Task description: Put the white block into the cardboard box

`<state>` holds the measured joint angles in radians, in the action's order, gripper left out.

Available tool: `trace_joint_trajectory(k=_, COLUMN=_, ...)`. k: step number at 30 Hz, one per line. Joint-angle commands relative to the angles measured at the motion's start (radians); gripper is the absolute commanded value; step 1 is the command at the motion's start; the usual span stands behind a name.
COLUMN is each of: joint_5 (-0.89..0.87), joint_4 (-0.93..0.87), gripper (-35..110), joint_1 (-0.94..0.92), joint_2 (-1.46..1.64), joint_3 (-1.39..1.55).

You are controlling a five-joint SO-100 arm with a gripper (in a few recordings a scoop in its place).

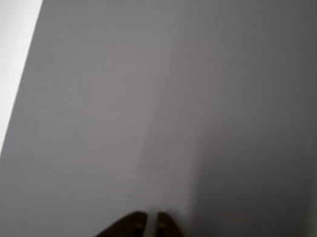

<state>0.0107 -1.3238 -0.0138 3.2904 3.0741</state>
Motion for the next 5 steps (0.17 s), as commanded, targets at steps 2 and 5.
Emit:
trace_joint_trajectory(k=2, joint_5=0.009, joint_4=-0.005, gripper=-2, joint_1=0.012, joint_2=0.035, joint_3=0.018)
trace_joint_trajectory(k=5, joint_5=0.009, joint_4=-0.005, gripper=-2, joint_1=0.012, joint_2=0.035, joint_3=0.018)
